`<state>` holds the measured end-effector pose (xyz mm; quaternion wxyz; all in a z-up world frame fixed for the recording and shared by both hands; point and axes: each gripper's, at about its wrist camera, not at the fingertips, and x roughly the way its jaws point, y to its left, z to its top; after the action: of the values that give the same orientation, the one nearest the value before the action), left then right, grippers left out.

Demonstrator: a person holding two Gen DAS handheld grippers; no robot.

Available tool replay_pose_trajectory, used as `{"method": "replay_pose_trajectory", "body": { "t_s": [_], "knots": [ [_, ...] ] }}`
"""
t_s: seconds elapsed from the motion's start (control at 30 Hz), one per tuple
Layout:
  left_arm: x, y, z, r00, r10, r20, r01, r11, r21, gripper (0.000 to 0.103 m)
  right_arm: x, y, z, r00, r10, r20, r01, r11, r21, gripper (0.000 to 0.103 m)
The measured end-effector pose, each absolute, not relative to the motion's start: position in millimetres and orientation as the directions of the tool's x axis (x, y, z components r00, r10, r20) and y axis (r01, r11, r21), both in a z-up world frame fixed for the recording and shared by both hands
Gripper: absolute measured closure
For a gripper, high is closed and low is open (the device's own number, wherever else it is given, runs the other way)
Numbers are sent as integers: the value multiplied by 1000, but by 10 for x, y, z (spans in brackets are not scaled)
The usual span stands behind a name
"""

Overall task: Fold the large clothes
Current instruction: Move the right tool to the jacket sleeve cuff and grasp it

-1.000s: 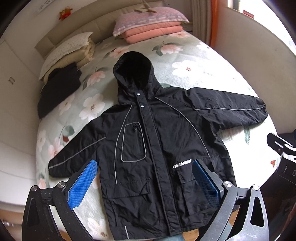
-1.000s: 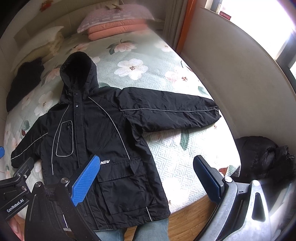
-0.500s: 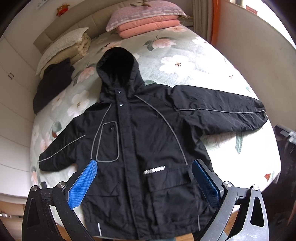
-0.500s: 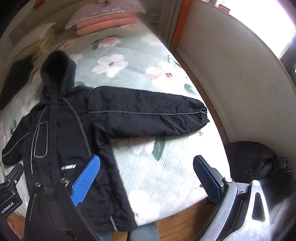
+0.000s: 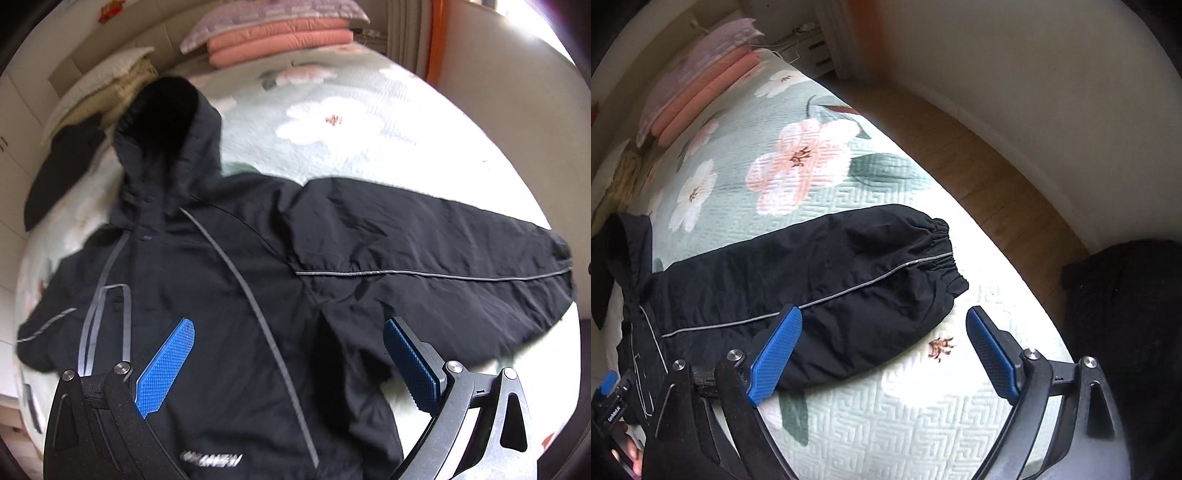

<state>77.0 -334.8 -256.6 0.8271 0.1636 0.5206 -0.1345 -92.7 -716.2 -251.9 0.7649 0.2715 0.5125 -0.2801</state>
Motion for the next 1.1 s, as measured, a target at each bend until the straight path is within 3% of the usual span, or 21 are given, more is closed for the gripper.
{"method": "replay_pose_trajectory", "body": {
  "t_s": [0.27,0.4,0.5,0.7,0.77,0.83,0.93,1.1],
  "knots": [
    [944,-3509,-3210,334,-101,-937,402,915,45,1,-939,-7488,-3200,301,-81,-950,718,676,170,13],
    [959,-3575,-3344,325,-86,-942,400,915,54,1,-1003,-7529,-3344,352,-23,-936,723,642,256,13],
    [962,-3611,-3417,315,-80,-946,399,915,56,1,-978,-7508,-3350,353,-46,-935,713,659,237,14],
    [993,-3568,-3465,310,-82,-947,386,921,46,1,-857,-7320,-3233,326,-150,-933,659,744,111,37],
    [978,-3563,-3445,315,-81,-946,386,921,50,1,-850,-7291,-3155,332,-175,-927,656,749,93,50],
    [968,-3532,-3375,332,-73,-940,371,927,59,1,-862,-7289,-3065,344,-185,-921,660,745,97,55],
    [923,-3408,-3116,410,-66,-910,320,944,75,1,-868,-7264,-2842,374,-195,-907,658,744,112,59],
    [857,-3502,-3055,395,-123,-910,376,926,38,1,-826,-7156,-2532,408,-255,-877,644,761,79,59]
  ]
}}
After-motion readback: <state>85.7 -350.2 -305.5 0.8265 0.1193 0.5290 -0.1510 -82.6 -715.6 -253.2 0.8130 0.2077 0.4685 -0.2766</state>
